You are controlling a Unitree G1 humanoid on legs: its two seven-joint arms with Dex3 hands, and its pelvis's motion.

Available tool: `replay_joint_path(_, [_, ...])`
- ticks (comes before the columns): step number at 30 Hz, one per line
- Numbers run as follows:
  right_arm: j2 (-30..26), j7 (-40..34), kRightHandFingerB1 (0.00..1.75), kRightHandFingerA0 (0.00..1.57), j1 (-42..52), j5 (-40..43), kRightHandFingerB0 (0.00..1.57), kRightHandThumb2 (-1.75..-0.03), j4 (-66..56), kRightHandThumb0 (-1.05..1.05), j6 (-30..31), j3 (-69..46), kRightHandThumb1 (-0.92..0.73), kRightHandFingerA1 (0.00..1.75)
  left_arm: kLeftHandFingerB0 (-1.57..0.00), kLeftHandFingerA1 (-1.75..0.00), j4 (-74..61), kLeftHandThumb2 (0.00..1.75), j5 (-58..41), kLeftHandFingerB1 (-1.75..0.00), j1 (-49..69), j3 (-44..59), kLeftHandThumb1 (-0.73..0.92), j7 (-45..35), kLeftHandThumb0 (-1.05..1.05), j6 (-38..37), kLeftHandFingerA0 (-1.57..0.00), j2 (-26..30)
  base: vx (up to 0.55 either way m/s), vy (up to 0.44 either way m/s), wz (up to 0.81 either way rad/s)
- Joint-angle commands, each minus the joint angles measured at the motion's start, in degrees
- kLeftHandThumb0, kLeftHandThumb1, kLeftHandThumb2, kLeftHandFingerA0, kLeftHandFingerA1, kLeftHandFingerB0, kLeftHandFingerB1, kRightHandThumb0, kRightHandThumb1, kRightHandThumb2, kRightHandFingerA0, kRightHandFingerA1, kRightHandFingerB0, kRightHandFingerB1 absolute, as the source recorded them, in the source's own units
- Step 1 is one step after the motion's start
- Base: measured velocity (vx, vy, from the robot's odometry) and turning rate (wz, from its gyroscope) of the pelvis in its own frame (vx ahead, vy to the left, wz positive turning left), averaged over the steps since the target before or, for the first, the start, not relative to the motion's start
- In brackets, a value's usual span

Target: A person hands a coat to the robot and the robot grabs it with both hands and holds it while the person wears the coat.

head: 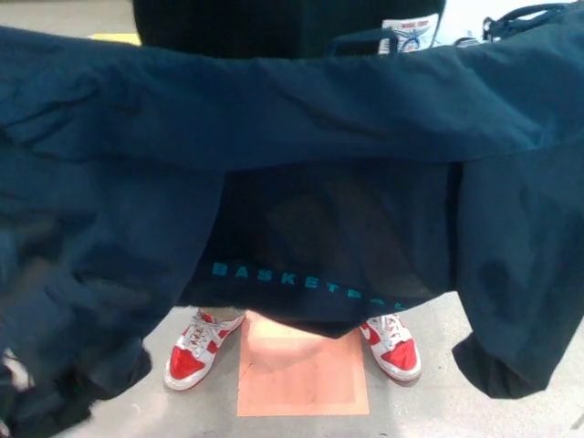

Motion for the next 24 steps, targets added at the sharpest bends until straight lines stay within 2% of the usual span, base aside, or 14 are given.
replay_joint_path(1, [-11.37,4.37,0.53,0.44,-16.87,21.93,0.27,-0.58,-17.64,-0.78,-3.06,-16.45,-0.60,0.77,-0.34,-0.85,-10.49,1.12,-12.00,-0.68,-23.77,14.78,0.69,2.38,-0.81,-19.99,-0.42,4.38,0.00,0.000,0.00])
replay_joint_path(2, [-13.46,5.32,0.47,0.30,-19.71,20.55,0.12,-0.60,-16.35,-0.80,-1.93,-17.42,-0.66,0.71,-0.39,-1.52,-12.82,0.64,-12.26,-1.00,-26.42,13.38,0.69,2.34,-0.81,-15.54,-0.44,3.02,0.00,0.000,0.00])
replay_joint_path(4, [-15.98,6.56,0.45,0.28,-23.76,18.39,0.12,-0.60,-14.52,-0.80,-0.16,-18.33,-0.66,0.64,-0.45,-1.57,-18.35,0.64,-15.72,-1.17,-33.20,10.93,0.63,0.22,-0.71,-3.96,-0.52,2.97,0.00,0.000,0.00])
replay_joint_path(6, [-17.75,8.61,0.43,0.20,-23.54,20.42,0.04,-0.92,-16.65,-0.85,5.75,-19.32,-0.53,0.60,-0.45,-1.33,-12.79,0.58,-22.56,-1.17,-42.86,6.80,0.55,-3.49,-0.67,-3.92,-0.31,6.46,0.00,0.000,0.00])
replay_joint_path(8, [-20.22,11.16,0.35,0.15,-24.08,23.99,0.02,-0.88,-16.37,-0.78,7.51,-19.30,-0.51,0.58,-0.36,-1.01,-12.21,0.90,-15.31,-0.66,-43.13,13.06,0.46,-6.63,-0.85,6.71,-0.56,10.23,0.00,0.000,0.00])
replay_joint_path(10, [-22.51,13.24,0.27,0.09,-26.74,23.77,0.03,-0.62,-12.34,-0.74,5.36,-18.40,-0.68,0.48,-0.36,-1.27,-10.51,0.58,-15.71,-0.61,-47.96,10.99,0.56,-9.09,-0.80,11.52,-0.70,10.69,0.00,0.000,0.00])
replay_joint_path(11, [-25.16,15.67,0.23,0.06,-27.98,25.16,0.06,-0.91,-10.47,-0.86,6.82,-18.42,-0.54,0.28,-0.13,-0.78,-7.48,0.98,-16.97,-0.47,-50.02,8.15,0.57,-11.81,-0.98,12.10,-0.29,11.46,0.00,0.000,0.00])
replay_joint_path(12, [-28.90,19.12,0.24,0.05,-29.06,27.67,0.05,-0.94,-8.96,-0.86,10.50,-18.77,-0.55,0.34,-0.24,-0.61,-5.73,0.58,-19.07,-0.38,-49.04,5.90,0.57,-15.87,-0.93,14.47,-0.10,12.61,0.00,0.000,0.00])
replay_joint_path(13, [-29.75,19.81,0.24,0.05,-29.44,27.41,0.05,-0.94,-8.54,-0.86,11.48,-18.76,-0.55,0.34,-0.24,-0.61,-8.11,0.58,-21.60,-0.38,-47.42,5.75,0.57,-17.09,-0.93,18.64,-0.10,12.59,0.00,0.000,0.00])
replay_joint_path(14, [-31.68,21.70,0.22,0.07,-30.10,29.35,0.06,-0.93,-7.83,-0.89,14.04,-18.43,-0.55,0.26,-0.10,-0.13,-7.65,0.93,-23.12,-0.39,-45.67,7.34,0.52,-21.21,-0.91,20.68,-0.03,16.75,0.00,0.000,0.00])
replay_joint_path(15, [-33.28,23.01,0.25,0.02,-30.75,29.65,0.00,-0.95,-7.17,-0.82,15.90,-18.10,-0.50,0.31,0.00,-0.03,-6.33,0.66,-23.50,-0.28,-45.06,8.79,0.53,-24.92,-0.88,21.70,0.00,20.58,0.00,0.000,0.00])
replay_joint_path(20, [-42.55,31.21,0.00,0.13,-38.79,24.65,0.02,-1.03,1.85,-1.02,17.21,-10.09,-0.66,0.01,0.00,-0.01,8.26,1.02,-16.04,0.00,-51.66,3.95,0.58,-36.06,-1.03,20.65,0.00,31.10,0.00,0.000,0.00])
replay_joint_path(23, [-46.81,37.57,0.02,0.15,-43.63,27.33,0.00,-1.01,4.56,-0.99,20.42,-5.04,-0.61,0.19,0.00,-0.09,11.50,1.01,-16.25,0.00,-54.26,0.58,0.56,-40.88,-0.99,21.03,0.00,34.40,0.00,0.000,0.00])
replay_joint_path(24, [-48.16,39.36,0.05,0.16,-44.89,27.70,0.00,-0.61,4.54,-1.01,22.47,-3.50,-0.72,0.36,0.00,-0.11,12.32,1.01,-16.57,0.00,-54.88,-0.50,0.56,-42.34,-0.99,21.00,0.00,34.98,0.00,0.000,0.00])
